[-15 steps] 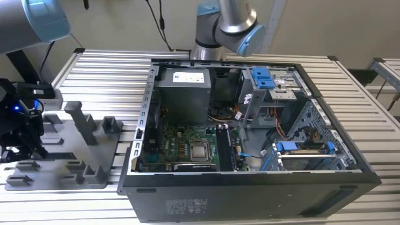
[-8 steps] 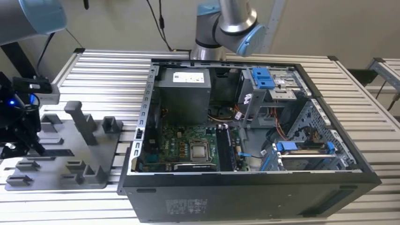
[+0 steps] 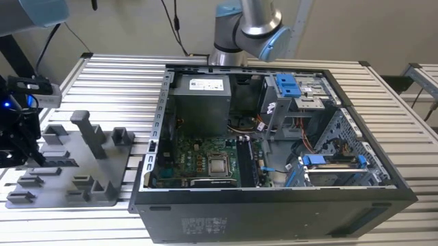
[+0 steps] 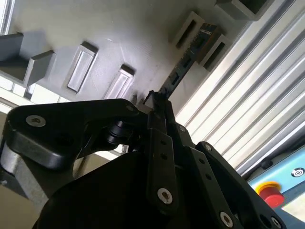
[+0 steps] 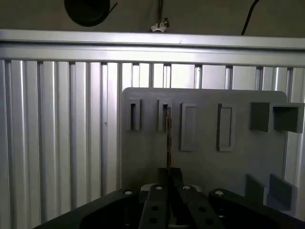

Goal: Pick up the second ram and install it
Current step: 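Pick up the second ram and move it above second insertion slot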

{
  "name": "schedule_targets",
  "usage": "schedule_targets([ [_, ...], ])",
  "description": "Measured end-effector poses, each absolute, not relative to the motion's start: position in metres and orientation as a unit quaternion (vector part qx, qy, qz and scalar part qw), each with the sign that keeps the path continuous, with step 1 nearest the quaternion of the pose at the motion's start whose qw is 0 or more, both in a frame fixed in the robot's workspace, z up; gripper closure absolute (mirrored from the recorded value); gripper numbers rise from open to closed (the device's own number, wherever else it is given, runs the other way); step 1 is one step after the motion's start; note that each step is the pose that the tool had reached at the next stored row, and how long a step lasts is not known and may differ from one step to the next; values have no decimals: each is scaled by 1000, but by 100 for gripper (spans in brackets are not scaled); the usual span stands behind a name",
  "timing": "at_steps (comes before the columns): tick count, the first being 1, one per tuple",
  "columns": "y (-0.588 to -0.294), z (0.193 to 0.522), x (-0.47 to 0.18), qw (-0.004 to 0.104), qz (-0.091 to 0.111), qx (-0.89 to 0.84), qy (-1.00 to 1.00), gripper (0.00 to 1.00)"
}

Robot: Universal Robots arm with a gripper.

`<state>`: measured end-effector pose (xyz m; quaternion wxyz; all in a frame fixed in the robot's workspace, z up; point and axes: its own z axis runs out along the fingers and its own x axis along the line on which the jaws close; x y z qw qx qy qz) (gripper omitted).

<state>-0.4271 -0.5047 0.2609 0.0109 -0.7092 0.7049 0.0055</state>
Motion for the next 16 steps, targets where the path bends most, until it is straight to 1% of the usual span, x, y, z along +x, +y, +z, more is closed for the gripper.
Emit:
schedule_targets([
  [16, -505, 291, -427, 11, 6, -709, 705, 86],
])
